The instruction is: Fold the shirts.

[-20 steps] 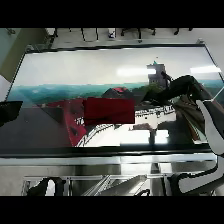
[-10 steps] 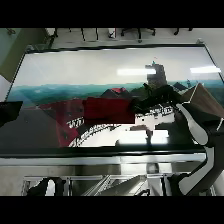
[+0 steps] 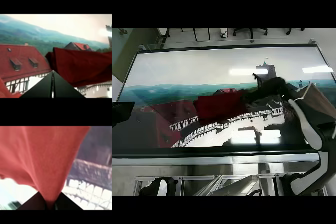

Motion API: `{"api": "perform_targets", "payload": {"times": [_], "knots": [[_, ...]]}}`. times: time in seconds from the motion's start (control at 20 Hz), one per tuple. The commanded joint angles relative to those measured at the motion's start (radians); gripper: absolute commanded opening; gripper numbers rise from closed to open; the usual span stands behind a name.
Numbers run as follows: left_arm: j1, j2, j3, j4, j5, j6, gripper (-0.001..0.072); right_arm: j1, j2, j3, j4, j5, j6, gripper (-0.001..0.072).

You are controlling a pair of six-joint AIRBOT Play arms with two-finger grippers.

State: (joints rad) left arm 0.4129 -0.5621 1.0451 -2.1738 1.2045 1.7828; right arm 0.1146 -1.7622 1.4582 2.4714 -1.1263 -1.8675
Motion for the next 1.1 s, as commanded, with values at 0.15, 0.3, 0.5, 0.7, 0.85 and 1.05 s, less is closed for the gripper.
{"api": "perform_targets", "payload": {"times": [0.15,0.3,0.5,0.7,0.85,1.05], "knots": [[0.001,0.001,0.000,0.008,0.003,0.001,0.0011,-0.206,0.146,0.200,0.002,-0.003,0.036,0.0021],[0.001,0.001,0.000,0.008,0.003,0.001,0.0011,-0.349,0.147,0.257,0.002,-0.024,0.037,0.0020],[0.001,0.001,0.000,0.008,0.002,0.001,0.0011,-0.581,0.147,0.299,0.002,-0.029,0.035,0.0020],[0.001,0.001,0.000,0.008,0.002,0.000,0.0011,-0.812,0.147,0.370,0.001,-0.078,0.034,0.0021],[0.001,0.001,0.000,0.006,0.002,0.000,0.0011,-0.923,0.147,0.389,0.001,-0.176,0.035,0.0021],[0.001,0.001,0.000,-0.001,0.002,-0.011,0.0011,-0.992,0.154,0.389,-0.013,-0.382,0.064,0.0020]]}}
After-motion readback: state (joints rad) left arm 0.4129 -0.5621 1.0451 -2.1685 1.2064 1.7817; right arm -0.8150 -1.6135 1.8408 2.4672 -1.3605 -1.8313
